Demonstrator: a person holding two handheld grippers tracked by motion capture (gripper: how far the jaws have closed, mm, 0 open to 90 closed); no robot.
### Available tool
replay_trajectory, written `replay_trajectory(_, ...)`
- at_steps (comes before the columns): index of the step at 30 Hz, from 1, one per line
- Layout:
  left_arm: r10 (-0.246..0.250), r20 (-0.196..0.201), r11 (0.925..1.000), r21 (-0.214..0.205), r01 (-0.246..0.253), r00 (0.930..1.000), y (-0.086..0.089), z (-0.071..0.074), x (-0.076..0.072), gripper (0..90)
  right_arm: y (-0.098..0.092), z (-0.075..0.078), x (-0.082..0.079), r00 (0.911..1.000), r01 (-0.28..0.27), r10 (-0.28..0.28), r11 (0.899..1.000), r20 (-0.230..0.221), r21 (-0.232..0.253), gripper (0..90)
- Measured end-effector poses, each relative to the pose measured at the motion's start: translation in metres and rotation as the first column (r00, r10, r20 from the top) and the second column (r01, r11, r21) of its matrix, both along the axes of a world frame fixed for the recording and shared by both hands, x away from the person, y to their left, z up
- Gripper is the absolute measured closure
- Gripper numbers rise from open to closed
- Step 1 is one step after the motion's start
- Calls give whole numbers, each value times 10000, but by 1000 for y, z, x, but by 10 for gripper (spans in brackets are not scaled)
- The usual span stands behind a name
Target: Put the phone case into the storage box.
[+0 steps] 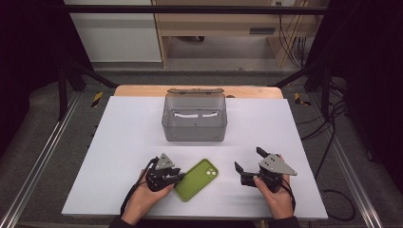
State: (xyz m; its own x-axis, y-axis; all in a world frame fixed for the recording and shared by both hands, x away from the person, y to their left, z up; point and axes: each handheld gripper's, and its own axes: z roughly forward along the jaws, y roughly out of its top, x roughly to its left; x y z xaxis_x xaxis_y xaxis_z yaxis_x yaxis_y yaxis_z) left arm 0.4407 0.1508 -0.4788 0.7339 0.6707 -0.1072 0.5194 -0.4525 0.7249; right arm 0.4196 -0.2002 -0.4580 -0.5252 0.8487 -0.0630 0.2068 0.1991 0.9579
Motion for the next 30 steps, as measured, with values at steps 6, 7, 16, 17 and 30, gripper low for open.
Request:
replay_trajectory(6,-119,-537,9986,-518,91,9985,0,-2,1,811,1,0,0,10000,-20,20,10000,-4,31,68)
replay_trajectory(7,-112,-574,9986,-520,82,9983,0,-2,1,811,1,0,0,10000,-20,20,10000,-6,45,68)
replay_trajectory(16,54,-586,9980,-623,-91,9983,1,-1,2,873,2,0,0,10000,-33,34,9999,-24,117,68)
replay_trajectory(17,59,-549,9982,-600,-92,9985,1,-1,2,877,3,0,0,10000,-50,50,9999,-23,126,67)
replay_trajectory(30,754,954,9869,-1493,-606,9926,16,12,-1,885,9,5,-3,9994,-349,351,9973,-20,651,59)
